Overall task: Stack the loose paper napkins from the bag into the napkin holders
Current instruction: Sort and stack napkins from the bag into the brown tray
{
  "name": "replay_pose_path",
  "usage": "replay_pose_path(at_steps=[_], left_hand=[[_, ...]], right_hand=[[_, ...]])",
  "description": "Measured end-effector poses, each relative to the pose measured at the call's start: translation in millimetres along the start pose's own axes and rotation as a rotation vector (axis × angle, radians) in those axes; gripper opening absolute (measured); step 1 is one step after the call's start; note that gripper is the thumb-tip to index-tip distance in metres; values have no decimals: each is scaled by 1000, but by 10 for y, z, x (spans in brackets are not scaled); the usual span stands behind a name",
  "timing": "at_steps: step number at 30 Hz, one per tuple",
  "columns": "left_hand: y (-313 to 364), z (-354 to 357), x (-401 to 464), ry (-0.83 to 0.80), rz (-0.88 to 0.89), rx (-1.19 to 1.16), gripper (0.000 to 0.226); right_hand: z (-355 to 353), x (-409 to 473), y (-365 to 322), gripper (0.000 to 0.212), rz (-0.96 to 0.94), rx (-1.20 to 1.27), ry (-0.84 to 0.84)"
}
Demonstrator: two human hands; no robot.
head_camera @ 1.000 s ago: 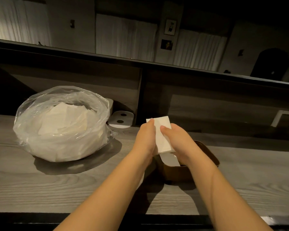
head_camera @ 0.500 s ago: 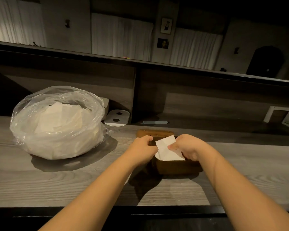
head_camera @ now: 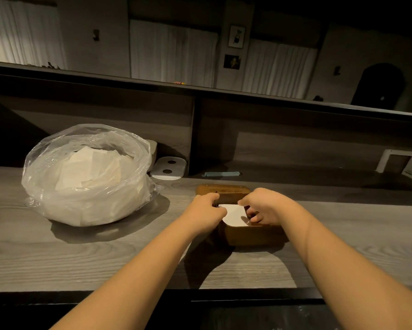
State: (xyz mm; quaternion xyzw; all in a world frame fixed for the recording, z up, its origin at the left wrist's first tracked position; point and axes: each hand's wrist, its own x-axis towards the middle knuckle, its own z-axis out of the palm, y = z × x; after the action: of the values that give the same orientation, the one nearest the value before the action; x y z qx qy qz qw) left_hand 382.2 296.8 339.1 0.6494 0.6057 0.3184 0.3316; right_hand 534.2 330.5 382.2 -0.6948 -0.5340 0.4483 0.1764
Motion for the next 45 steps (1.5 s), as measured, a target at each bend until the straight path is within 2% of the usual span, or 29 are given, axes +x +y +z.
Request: replay_pose_path(at_steps=[5, 8, 10, 12, 15, 20, 24, 29, 32, 35, 38, 41, 43, 45], left_hand=[[4, -4, 12, -3, 12, -17, 58], [12, -46, -6, -12, 7, -33, 61], [19, -95, -14, 4, 24, -58, 62], [47, -180, -24, 48, 42, -76, 60], [95, -376, -89, 91, 88, -74, 53], [8, -888, -279, 173, 115, 31, 29], [-215, -1426, -502, 280, 107, 166, 34], [-648, -1990, -768, 586, 134, 344, 34], [-893, -2235, -853, 657, 13, 511, 35], [-1045, -2350, -906, 645, -101, 611, 38], [-1132, -2376, -911, 644, -92, 587, 38], [-1152, -2383, -881, 636, -67, 555, 37], [-1155, -2387, -855, 629, -51, 544, 37], [-1163, -2387, -822, 630, -23, 529, 36]], right_hand=[[41, -51, 6, 57, -6, 19, -75], [76, -48, -22, 48, -56, -126, 43], [94, -42, -71, 33, -197, -259, 185], [140, -111, -179, 17, -369, -284, 282], [320, -279, -397, 2, -558, -252, 288], [863, -444, -810, 17, -718, -229, 197], [1259, -483, -1145, 14, -813, -167, 131], [1701, -467, -1458, 12, -993, -156, 156], [1857, -378, -1619, 23, -1039, -260, 147], [1895, -240, -1813, 43, -1024, -434, 139], [1869, -149, -1965, 64, -1002, -652, -2], [1811, -114, -2048, 93, -862, -774, -227], [1776, -83, -2054, 99, -851, -819, -233], [1763, -40, -2032, 98, -927, -856, -144]])
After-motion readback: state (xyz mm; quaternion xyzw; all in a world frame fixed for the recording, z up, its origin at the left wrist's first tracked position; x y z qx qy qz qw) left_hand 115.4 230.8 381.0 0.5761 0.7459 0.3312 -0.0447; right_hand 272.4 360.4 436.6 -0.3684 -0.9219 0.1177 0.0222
